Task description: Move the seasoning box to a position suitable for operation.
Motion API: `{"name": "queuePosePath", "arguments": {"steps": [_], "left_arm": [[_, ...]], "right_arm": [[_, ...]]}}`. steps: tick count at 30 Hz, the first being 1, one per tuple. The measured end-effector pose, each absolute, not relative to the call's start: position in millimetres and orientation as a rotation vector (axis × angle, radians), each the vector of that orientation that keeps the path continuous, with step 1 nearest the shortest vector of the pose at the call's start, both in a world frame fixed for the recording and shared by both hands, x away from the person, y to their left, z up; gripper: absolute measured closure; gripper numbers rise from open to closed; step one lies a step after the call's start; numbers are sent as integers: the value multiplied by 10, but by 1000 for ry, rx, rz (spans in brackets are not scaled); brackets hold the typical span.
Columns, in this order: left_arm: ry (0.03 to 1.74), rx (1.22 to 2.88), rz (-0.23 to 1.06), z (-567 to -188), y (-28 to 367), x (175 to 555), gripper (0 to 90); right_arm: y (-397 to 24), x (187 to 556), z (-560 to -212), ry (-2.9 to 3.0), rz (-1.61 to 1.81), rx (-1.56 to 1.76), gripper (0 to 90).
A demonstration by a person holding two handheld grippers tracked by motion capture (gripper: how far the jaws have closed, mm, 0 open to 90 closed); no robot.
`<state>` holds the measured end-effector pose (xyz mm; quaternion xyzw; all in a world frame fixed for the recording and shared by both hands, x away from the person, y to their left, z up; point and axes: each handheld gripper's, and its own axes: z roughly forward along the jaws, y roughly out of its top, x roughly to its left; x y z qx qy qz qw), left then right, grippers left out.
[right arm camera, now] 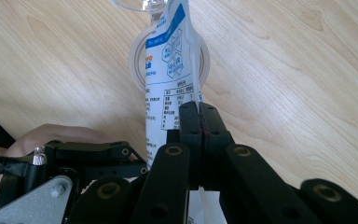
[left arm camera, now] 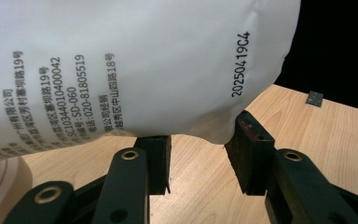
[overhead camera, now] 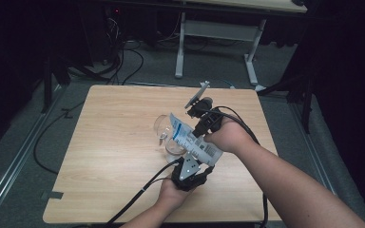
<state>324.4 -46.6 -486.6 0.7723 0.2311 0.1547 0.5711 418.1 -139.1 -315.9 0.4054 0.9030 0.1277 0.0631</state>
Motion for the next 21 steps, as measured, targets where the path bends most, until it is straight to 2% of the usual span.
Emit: {"name": "queuePosePath", "arguments": {"steps": [21], "left_arm": [[542,1811,351,-4857,-484,3260,624]], "right_arm": [[-1344,4184,-3148,2729,365,1227,900]]}}
